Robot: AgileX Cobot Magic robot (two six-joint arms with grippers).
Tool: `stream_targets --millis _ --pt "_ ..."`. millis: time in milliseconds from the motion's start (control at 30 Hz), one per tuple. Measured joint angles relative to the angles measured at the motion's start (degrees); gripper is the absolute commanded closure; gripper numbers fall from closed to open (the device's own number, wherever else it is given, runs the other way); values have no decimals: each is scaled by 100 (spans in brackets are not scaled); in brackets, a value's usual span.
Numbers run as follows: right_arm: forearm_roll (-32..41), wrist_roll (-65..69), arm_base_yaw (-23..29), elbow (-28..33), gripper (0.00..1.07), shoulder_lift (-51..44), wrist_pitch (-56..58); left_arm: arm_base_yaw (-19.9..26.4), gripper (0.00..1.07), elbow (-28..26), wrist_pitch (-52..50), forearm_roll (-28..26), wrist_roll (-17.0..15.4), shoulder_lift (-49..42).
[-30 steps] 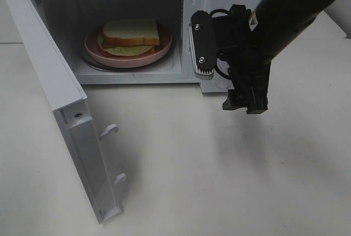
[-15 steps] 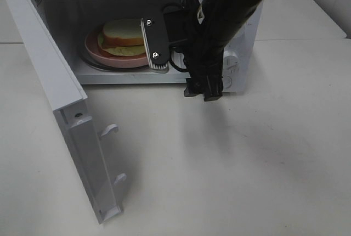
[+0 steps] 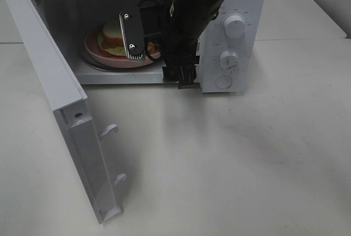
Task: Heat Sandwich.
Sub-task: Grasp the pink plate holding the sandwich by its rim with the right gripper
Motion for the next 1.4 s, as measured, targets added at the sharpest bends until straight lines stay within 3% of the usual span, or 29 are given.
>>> stream_targets --millis 533,1033,1400 --pt "0 11 0 -1054 27 1026 0 0 9 0 0 0 0 0" --pt "46 344 63 -2469 31 2086 269 0 9 0 0 0 0 0" --pt "103 453 63 -2807 31 2464 338 0 9 0 0 0 0 0"
